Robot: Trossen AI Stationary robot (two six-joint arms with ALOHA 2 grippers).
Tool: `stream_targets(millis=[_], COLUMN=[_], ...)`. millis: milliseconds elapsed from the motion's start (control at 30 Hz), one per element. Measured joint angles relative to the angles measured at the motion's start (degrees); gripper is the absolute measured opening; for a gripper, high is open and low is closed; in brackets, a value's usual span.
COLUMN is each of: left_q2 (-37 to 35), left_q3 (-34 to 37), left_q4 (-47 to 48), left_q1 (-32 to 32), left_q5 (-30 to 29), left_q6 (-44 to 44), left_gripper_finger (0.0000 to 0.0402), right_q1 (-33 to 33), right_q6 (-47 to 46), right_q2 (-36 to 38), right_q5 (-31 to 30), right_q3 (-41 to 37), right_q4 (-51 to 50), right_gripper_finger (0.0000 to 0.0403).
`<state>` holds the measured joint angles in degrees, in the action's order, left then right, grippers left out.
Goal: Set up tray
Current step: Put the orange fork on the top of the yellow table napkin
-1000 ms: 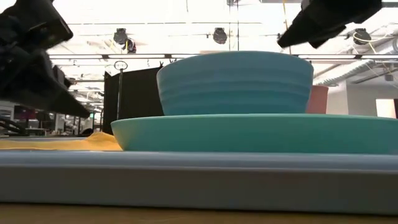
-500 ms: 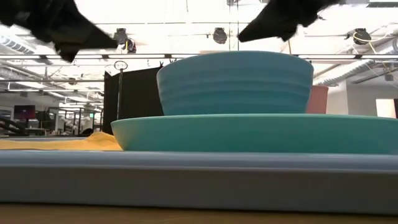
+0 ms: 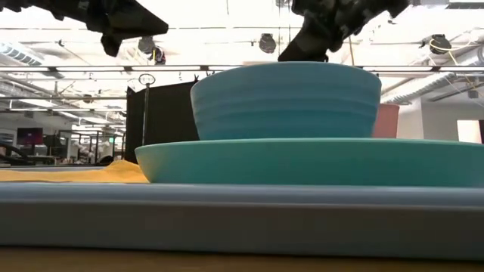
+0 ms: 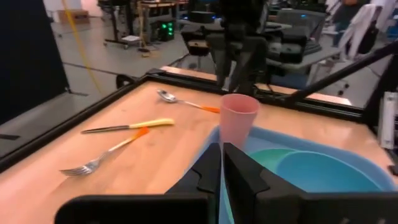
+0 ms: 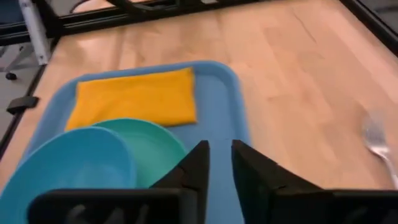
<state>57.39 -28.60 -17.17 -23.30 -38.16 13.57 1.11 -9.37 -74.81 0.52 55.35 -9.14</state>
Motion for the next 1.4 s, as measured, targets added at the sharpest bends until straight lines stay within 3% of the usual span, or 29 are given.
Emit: stream_targets(millis=[100, 267, 467, 600, 900, 1200, 1400], left_q2=[-0.25, -0.14, -0.09, -0.09, -0.09, -0.09, -0.09], left_q3=[0.0, 0.0, 0.0, 0.0, 0.0, 0.0, 0.0], left_q4=[0.78, 4.48, 8.87, 9.98, 13.27, 15.77, 15.77], left_q1=[2.95, 6.63, 11.33, 14.24, 18.2, 18.2, 18.2], left_q5=[0.68, 2.24, 9.8, 10.72, 14.7, 15.86, 15.86], left_q6=[-0.91, -1.32, 0.07, -0.11, 0.69, 2.24, 2.16], left_gripper_finger=[0.0021, 0.0021, 0.0021, 0.0021, 0.0021, 0.0021, 0.0021], right_q1=[7.1, 16.71, 25.2, 29.13, 32.25, 32.19, 32.19], right_q6=[1.66, 9.95, 17.48, 21.99, 29.14, 31.58, 33.3], right_q2=[-0.2, -3.44, -13.01, -21.17, -38.35, -47.68, -50.05], right_q5=[4.77, 7.71, 16.07, 19.47, 15.93, 14.43, 14.31], right_q3=[3.69, 12.33, 22.02, 28.12, 42.3, 48.57, 49.4], right_q4=[-7.8, -21.43, -30.63, -34.4, -45.21, -50.28, -50.27], right_gripper_finger=[0.0094, 0.0121, 0.0122, 0.0119, 0.0119, 0.0117, 0.012])
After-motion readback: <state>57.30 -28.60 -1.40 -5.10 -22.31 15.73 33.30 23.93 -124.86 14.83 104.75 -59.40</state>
